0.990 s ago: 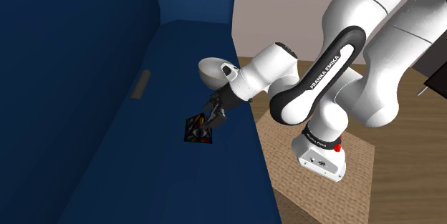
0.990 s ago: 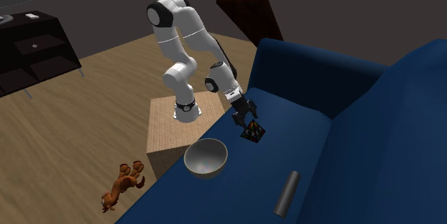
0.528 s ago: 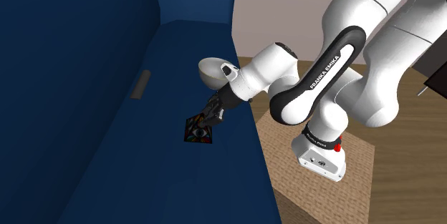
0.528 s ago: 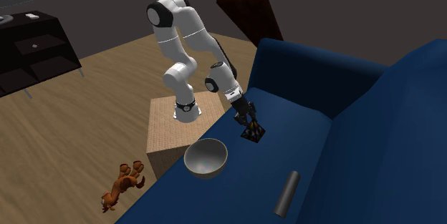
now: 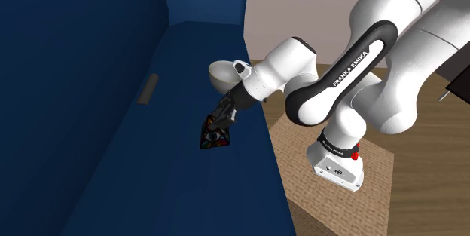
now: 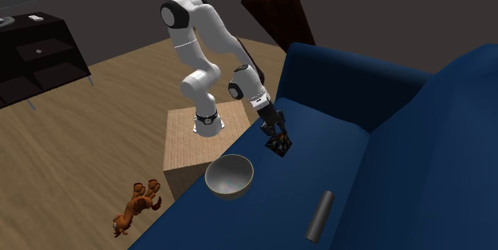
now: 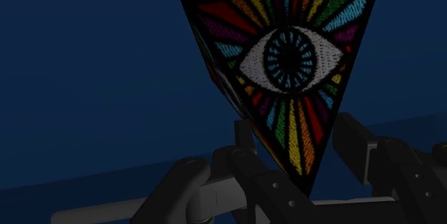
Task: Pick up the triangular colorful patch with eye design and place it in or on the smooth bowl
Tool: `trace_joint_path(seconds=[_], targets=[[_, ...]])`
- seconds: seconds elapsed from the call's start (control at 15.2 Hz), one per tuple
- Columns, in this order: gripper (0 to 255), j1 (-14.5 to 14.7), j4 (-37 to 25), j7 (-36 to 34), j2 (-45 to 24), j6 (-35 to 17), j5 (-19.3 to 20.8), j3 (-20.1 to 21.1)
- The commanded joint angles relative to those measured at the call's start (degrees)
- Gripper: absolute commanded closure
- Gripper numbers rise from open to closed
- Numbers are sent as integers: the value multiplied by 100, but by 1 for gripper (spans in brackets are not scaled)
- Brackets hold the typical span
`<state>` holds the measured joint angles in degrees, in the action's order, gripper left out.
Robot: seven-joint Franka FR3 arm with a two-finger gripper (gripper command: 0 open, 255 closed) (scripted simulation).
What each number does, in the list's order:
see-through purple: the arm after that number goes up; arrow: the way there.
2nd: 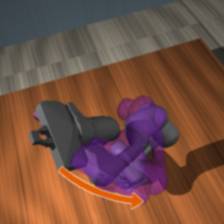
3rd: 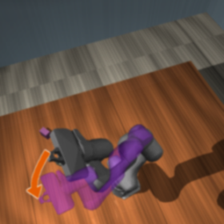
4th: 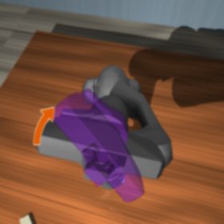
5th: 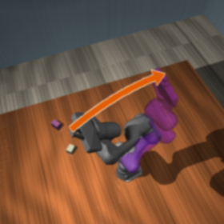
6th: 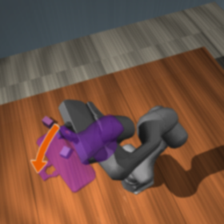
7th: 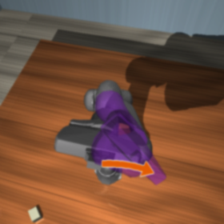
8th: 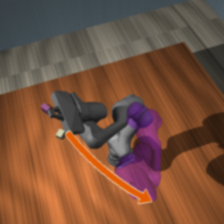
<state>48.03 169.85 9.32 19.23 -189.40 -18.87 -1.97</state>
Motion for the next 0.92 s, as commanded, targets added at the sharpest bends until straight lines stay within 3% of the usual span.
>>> trace_joint_path(seconds=[0.0,0.4,0.86], targets=[[255,-302,-44,11,227,289,-59,314],[255,-835,-168,-115,853,1067,33,784],[255,-1157,-396,-255,1452,1907,181,997]])
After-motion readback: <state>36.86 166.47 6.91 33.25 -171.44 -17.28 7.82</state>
